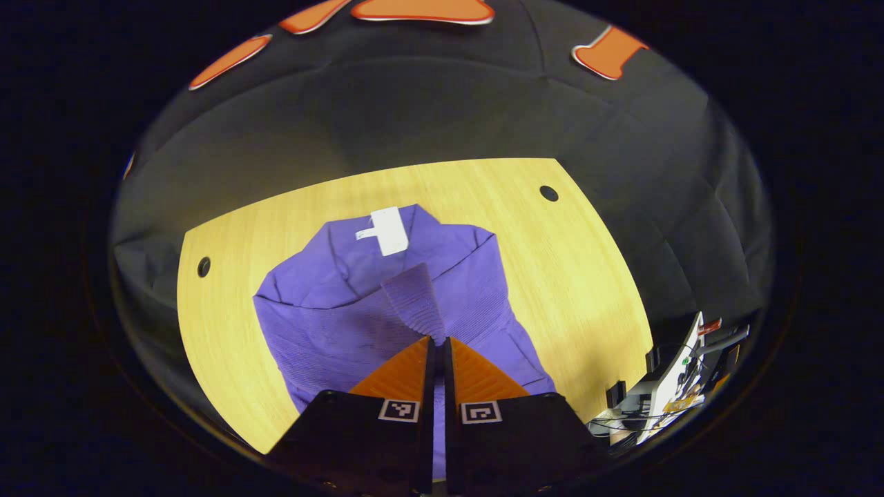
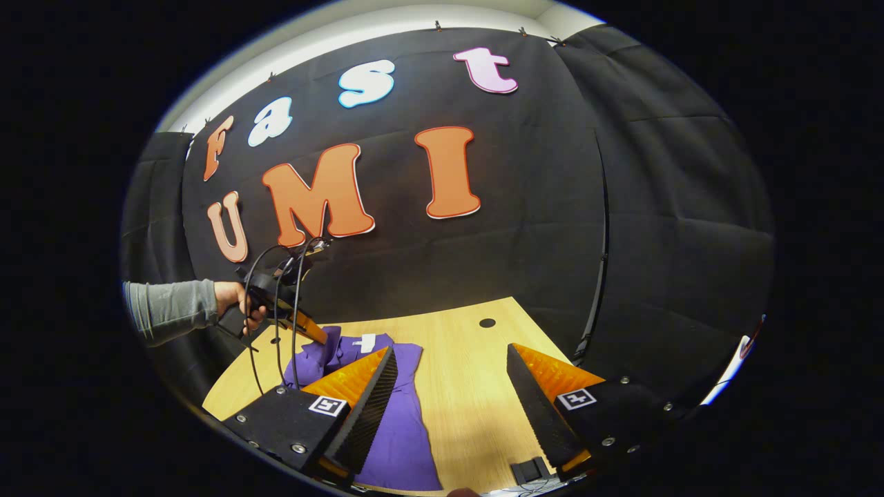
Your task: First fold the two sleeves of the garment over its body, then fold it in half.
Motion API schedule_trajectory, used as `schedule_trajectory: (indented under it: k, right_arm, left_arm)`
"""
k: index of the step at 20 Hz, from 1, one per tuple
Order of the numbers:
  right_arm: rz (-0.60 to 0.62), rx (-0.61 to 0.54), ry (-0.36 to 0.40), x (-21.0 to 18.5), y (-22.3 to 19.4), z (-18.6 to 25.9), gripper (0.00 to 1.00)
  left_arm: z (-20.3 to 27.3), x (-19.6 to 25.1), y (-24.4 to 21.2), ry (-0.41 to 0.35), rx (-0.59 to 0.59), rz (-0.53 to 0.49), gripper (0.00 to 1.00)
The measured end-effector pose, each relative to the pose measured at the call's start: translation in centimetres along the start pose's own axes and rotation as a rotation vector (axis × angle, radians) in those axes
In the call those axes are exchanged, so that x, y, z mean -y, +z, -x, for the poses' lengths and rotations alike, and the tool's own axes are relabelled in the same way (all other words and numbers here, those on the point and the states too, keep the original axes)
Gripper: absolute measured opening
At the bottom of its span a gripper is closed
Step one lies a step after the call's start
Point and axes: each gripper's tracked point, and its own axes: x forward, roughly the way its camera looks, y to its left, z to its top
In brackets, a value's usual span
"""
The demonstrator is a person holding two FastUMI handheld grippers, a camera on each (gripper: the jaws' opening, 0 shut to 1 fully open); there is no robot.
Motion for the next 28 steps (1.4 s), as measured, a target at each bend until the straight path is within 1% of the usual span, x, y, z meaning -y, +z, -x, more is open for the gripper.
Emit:
schedule_trajectory:
  k: [2, 4, 5, 6, 7, 8, 9, 10, 11, 12, 13, 14, 15, 16, 17, 18, 20, 21, 22, 23, 25, 27, 28]
  right_arm:
    - [-0.014, -0.008, -0.010, 0.8, -0.4, 0.4, 0.95]
    - [-0.016, -0.020, -0.021, 1.5, -0.8, 0.5, 0.95]
    - [-0.016, -0.029, -0.027, 1.9, -1.2, 0.4, 0.95]
    - [-0.019, -0.036, -0.030, 2.1, -1.3, 0.3, 0.95]
    - [-0.018, -0.041, -0.027, 2.2, -1.4, 0.1, 0.95]
    - [-0.009, -0.044, -0.024, 2.2, -1.5, -0.1, 0.95]
    - [-0.004, -0.047, -0.017, 2.1, -1.5, -0.3, 0.95]
    - [0.006, -0.051, -0.007, 1.7, -1.6, -0.5, 0.95]
    - [0.016, -0.051, 0.009, 1.2, -1.3, -1.0, 0.95]
    - [0.030, -0.049, 0.022, 0.7, -1.2, -1.4, 0.95]
    - [0.046, -0.042, 0.035, 0.1, -0.9, -1.9, 0.95]
    - [0.065, -0.025, 0.057, -0.9, -0.3, -2.3, 0.95]
    - [0.082, -0.017, 0.077, -1.8, 0.0, -2.8, 0.95]
    - [0.097, -0.011, 0.091, -2.6, 0.2, -3.1, 1.00]
    - [0.114, -0.004, 0.107, -3.3, 0.5, -3.5, 0.95]
    - [0.139, 0.019, 0.134, -4.6, 1.1, -3.9, 0.95]
    - [0.170, 0.047, 0.174, -6.4, 1.8, -4.5, 0.94]
    - [0.196, 0.062, 0.204, -7.6, 2.0, -4.7, 0.95]
    - [0.209, 0.074, 0.221, -8.3, 2.2, -4.7, 0.94]
    - [0.221, 0.097, 0.234, -9.1, 2.8, -4.8, 0.95]
    - [0.240, 0.146, 0.262, -10.7, 3.4, -4.9, 0.95]
    - [0.232, 0.174, 0.288, -11.9, 3.4, -4.9, 0.95]
    - [0.232, 0.171, 0.286, -12.0, 3.1, -5.0, 0.94]
  left_arm:
    - [-2.4, 1.9, 0.9, 0.008, -0.028, -0.035, 0.08]
    - [-3.8, 3.3, 1.7, 0.012, -0.025, -0.044, 0.08]
    - [-4.3, 4.4, 2.1, 0.007, -0.021, -0.050, 0.08]
    - [-4.7, 5.3, 2.4, -0.002, -0.005, -0.063, 0.11]
    - [-4.8, 6.5, 2.8, -0.028, 0.022, -0.067, 0.11]
    - [-4.3, 7.4, 3.4, -0.057, 0.064, -0.067, 0.21]
    - [-3.8, 8.2, 3.8, -0.086, 0.098, -0.066, 0.21]
    - [-2.6, 8.9, 4.0, -0.111, 0.139, -0.069, 0.28]
    - [-1.4, 9.2, 3.9, -0.135, 0.181, -0.072, 0.48]
    - [0.1, 8.7, 4.0, -0.127, 0.233, -0.088, 0.50]
    - [1.9, 7.6, 4.8, -0.099, 0.336, -0.107, 0.73]
    - [4.4, 6.8, 4.4, -0.075, 0.412, -0.109, 0.90]
    - [6.7, 6.0, 4.0, -0.048, 0.476, -0.093, 0.91]
    - [8.3, 5.5, 3.2, -0.037, 0.512, -0.078, 0.92]
    - [10.1, 4.4, 2.5, -0.004, 0.549, -0.054, 0.95]
    - [13.9, 3.0, 1.1, 0.036, 0.642, -0.011, 0.98]
    - [17.3, 1.5, -0.4, 0.083, 0.720, 0.011, 0.98]
    - [20.2, 0.2, -1.5, 0.138, 0.785, 0.031, 0.98]
    - [21.9, -0.9, -2.7, 0.186, 0.823, 0.038, 0.97]
    - [24.0, -2.4, -4.0, 0.237, 0.887, 0.047, 0.98]
    - [26.3, -3.4, -6.1, 0.333, 0.966, 0.056, 0.98]
    - [29.3, -4.1, -8.5, 0.437, 1.064, 0.036, 0.98]
    - [30.2, -4.0, -9.5, 0.470, 1.095, 0.024, 0.93]
